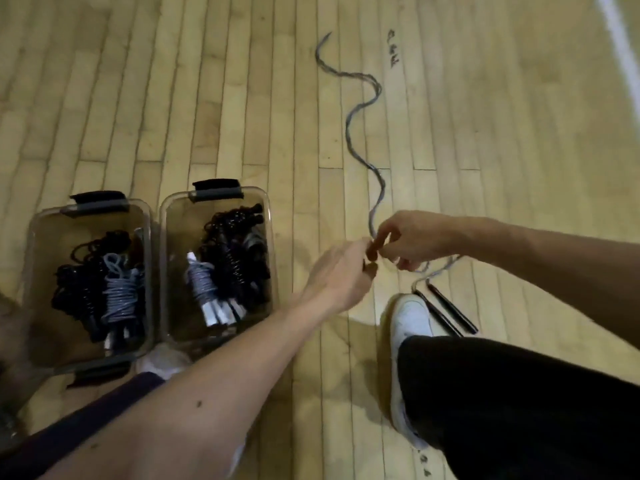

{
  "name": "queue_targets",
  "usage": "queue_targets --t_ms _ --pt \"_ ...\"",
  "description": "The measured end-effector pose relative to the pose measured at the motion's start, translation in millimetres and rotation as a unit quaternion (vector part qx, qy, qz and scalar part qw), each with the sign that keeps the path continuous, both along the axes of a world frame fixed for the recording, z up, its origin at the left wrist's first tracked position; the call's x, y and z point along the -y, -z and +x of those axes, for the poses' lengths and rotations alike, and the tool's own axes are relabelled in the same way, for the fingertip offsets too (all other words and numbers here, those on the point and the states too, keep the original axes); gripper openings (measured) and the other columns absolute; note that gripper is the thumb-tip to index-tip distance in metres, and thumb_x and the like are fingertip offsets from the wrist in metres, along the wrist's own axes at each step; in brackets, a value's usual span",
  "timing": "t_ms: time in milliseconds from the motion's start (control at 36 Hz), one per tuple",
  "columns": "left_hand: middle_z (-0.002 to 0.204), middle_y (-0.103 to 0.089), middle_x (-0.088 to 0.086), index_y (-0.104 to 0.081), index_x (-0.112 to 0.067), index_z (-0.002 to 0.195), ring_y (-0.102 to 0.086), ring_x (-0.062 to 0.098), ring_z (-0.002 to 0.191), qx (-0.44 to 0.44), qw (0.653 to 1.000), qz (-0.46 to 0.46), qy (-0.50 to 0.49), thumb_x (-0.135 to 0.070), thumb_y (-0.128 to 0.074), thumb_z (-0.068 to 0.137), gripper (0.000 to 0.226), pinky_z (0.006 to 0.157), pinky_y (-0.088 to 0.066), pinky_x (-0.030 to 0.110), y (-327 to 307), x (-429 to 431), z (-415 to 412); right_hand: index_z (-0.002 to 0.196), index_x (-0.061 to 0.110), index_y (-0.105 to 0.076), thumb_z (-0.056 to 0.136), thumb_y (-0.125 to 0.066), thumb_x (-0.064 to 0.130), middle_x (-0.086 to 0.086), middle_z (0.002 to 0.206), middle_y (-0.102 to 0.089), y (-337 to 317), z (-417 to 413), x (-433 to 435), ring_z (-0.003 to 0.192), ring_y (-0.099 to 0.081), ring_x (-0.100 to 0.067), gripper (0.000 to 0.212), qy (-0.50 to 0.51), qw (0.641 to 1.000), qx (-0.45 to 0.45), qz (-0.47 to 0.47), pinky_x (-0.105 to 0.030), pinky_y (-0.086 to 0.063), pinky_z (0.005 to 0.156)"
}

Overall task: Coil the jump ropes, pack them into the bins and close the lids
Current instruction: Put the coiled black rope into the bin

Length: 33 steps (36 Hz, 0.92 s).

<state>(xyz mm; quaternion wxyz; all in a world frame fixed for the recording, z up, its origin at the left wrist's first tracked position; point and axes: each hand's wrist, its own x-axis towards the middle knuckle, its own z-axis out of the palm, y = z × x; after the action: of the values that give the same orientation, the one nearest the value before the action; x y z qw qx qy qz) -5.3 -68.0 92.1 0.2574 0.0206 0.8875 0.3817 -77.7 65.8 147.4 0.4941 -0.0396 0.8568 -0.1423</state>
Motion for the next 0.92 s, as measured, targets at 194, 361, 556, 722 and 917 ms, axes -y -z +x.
queue_targets --t_ms 194,361,556,722,917 --pt "0.091 -0.072 0.011 -0.063 -0.020 0.078 -0.069 0.030 0.086 0.192 0.979 0.062 0.040 -0.023 -0.061 0.092 0.015 0.080 -0.058 0.042 45 -146 39 0.117 0.015 -0.068 0.099 -0.053 0.019 -0.009 0.119 -0.069 44 90 -159 0.096 -0.064 -0.022 0.024 0.170 0.982 -0.037 0.079 -0.031 -0.051 0.084" --pt "0.076 -0.067 0.010 -0.059 -0.012 0.077 -0.072 0.030 0.079 0.379 0.913 0.117 -0.098 -0.021 -0.061 0.097 0.023 0.087 -0.059 0.042 100 -217 38 0.126 0.012 -0.062 0.105 -0.046 0.017 -0.011 0.120 -0.067 125 134 -208 0.095 -0.060 -0.023 0.027 0.277 0.955 -0.052 0.093 -0.030 -0.048 0.078" --pt "0.114 -0.066 0.010 -0.058 -0.004 0.126 -0.059 0.022 0.098 0.495 0.825 0.161 -0.219 -0.014 -0.050 0.101 0.029 0.083 -0.057 0.035 160 -258 45 0.146 0.009 -0.042 0.093 -0.065 0.018 -0.016 0.141 -0.046 199 133 -219 0.128 -0.047 -0.035 0.058 0.233 0.971 -0.028 0.041 -0.037 -0.039 0.105" --pt "0.135 -0.056 0.013 -0.041 -0.009 0.141 -0.052 0.034 0.125 0.367 0.895 0.019 -0.253 -0.027 -0.041 0.105 0.040 0.102 -0.043 0.038 170 -275 47 0.132 -0.001 -0.045 0.095 -0.065 0.018 -0.022 0.126 -0.053 223 123 -220 0.114 -0.054 -0.036 0.046 0.198 0.980 0.013 -0.012 -0.027 -0.037 0.075" --pt "0.112 -0.066 0.005 -0.058 -0.018 0.120 -0.061 0.031 0.102 0.279 0.949 0.012 -0.146 -0.044 -0.042 0.104 0.034 0.087 -0.051 0.042 167 -244 43 0.092 0.017 -0.052 0.106 -0.048 0.018 -0.003 0.076 -0.060 208 126 -214 0.066 -0.054 -0.019 0.014 0.349 0.923 0.025 -0.158 -0.015 -0.042 0.048"
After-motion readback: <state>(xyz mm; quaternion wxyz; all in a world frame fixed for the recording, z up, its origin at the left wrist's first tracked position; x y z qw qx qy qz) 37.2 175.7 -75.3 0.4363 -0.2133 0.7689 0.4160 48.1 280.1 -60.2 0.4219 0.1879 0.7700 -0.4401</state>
